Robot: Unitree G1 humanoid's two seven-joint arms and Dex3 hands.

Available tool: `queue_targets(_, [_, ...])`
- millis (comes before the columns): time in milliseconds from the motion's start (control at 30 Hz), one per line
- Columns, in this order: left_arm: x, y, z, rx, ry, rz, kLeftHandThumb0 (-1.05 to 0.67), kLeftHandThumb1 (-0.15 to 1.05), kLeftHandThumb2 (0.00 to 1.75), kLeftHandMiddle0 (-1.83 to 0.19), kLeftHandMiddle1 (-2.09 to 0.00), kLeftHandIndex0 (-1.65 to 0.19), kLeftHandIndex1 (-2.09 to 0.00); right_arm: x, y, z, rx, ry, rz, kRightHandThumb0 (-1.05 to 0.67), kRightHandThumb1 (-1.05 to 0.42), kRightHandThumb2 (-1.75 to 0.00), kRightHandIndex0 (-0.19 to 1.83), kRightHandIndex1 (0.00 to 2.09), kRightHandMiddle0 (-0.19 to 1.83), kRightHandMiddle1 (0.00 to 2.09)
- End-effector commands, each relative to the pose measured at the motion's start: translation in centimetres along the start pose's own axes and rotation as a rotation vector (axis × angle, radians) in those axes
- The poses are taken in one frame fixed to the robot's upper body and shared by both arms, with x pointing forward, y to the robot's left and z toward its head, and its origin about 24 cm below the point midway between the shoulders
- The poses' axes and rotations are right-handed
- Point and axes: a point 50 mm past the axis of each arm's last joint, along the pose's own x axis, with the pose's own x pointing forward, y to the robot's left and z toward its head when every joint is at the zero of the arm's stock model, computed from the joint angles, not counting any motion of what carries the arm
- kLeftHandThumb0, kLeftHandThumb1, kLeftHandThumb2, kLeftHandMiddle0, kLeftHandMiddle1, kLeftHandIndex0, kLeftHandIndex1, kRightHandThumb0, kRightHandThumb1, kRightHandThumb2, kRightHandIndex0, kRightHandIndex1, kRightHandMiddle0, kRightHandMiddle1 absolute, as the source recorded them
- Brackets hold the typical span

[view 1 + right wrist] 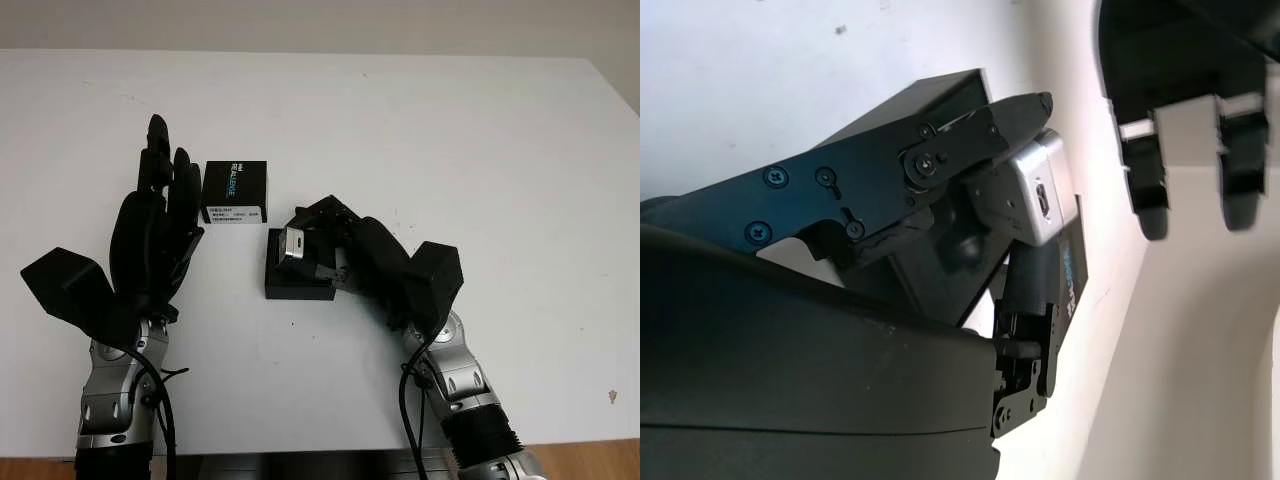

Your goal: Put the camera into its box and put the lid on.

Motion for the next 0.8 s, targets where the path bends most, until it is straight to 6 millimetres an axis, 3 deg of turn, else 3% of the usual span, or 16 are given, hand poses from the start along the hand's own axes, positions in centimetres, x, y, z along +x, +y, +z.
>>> queue_targets(0, [0.0, -0.2, 0.4, 0.003, -0.020, -0.002, -0.79, 1.05, 0.41, 0.19, 0.00, 0.19, 0.00, -0.6, 0.0, -1.2, -0.072, 0.042, 0.025, -0.47, -1.02, -0.06, -0.13, 0.72, 0.20, 1.67])
queue_targets(67, [0.0, -0.2, 0.4, 0.005, -0.021, -0.001, -0.79, 1.05, 0.41, 0.19, 0.00, 0.19, 0.00, -0.8, -0.2, -1.0, -0.145, 0.031, 0.040, -0.47, -1.02, -0.06, -0.15, 0.68, 0.12, 1.55])
queue_targets(133, [-0.1, -0.1, 0.5, 0.010, -0.023, 0.000, -0.79, 1.05, 0.41, 0.19, 0.00, 0.19, 0.00, -1.0, -0.4, -0.6, -0.219, 0.023, 0.055, -0.48, -1.01, -0.05, -0.15, 0.49, 0.02, 1.25])
queue_targets(200, [-0.2, -0.1, 0.5, 0.004, -0.025, -0.001, -0.78, 1.05, 0.41, 0.19, 0.00, 0.19, 0.00, -1.2, -0.6, -0.2, -0.275, 0.008, 0.059, -0.49, -0.99, -0.05, -0.12, 0.28, 0.01, 0.94])
queue_targets(300, [-0.2, -0.1, 0.5, 0.007, -0.021, -0.002, -0.78, 1.05, 0.41, 0.19, 0.00, 0.19, 0.00, -1.6, -0.8, 0.2, -0.319, -0.032, 0.049, -0.49, -0.97, -0.05, -0.11, 0.16, 0.02, 0.73])
queue_targets(767, [-0.3, -0.1, 0.4, 0.018, -0.015, -0.006, -0.77, 1.05, 0.43, 0.19, 0.00, 0.19, 0.00, -2.5, -1.5, 1.4, -0.463, -0.150, -0.011, -0.49, -0.94, -0.05, -0.15, 0.07, -0.07, 0.66])
